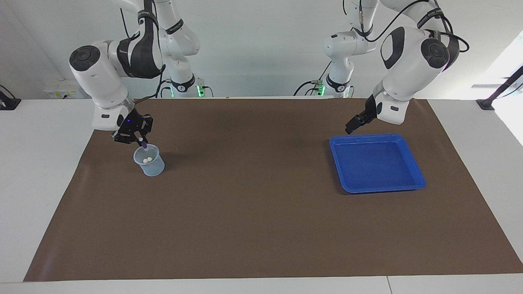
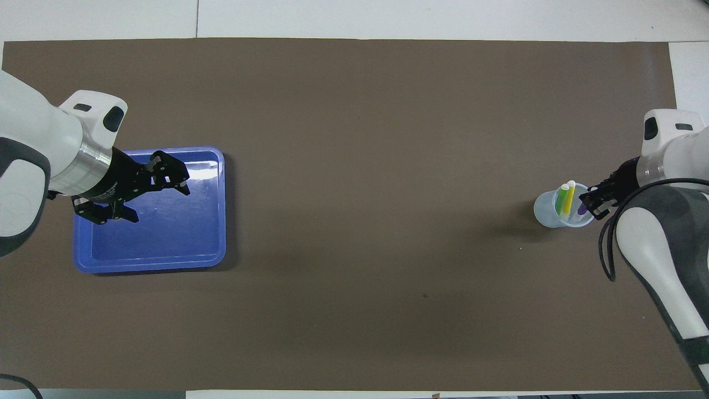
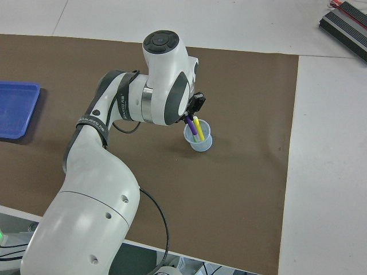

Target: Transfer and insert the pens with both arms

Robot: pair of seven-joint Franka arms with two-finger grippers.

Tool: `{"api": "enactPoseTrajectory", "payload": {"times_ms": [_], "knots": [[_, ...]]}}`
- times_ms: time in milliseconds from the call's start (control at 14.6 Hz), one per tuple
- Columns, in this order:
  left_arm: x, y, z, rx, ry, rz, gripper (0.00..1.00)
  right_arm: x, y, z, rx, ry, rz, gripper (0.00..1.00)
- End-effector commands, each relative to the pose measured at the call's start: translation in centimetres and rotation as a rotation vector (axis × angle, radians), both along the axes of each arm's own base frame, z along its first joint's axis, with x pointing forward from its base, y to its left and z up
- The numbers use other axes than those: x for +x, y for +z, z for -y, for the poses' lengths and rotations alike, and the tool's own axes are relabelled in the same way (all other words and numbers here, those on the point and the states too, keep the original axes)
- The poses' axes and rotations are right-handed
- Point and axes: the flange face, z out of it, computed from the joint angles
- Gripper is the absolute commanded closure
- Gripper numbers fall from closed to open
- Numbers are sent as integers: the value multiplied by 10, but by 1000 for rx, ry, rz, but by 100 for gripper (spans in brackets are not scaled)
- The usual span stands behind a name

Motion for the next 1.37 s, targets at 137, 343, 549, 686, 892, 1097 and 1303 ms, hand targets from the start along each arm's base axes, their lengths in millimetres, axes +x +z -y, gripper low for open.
{"api": "enactPoseTrajectory", "payload": {"times_ms": [137, 343, 549, 686, 892, 1097, 1303], "knots": [[-11, 40, -23, 42, -335, -25, 0, -9, -14, 1, -19, 18, 8, 88], [-15, 43, -20, 38, -375, -4, 0, -9, -13, 3, -18, 14, 9, 29], [-18, 44, 4, 47, -381, 19, 0, -7, -11, -1, -18, 19, 12, 0], [-13, 46, 9, 80, -402, 54, 0, -2, -3, -2, -14, 19, 17, 0], [-12, 44, 5, 73, -394, 33, 0, 5, 25, -4, -5, -43, 25, 0], [-14, 77, -4, 32, -373, 38, 0, 5, 62, -6, -8, -122, -13, 0], [-18, 68, -7, 35, -373, 32, 0, -6, 92, 6, -12, -221, -78, 0]]}}
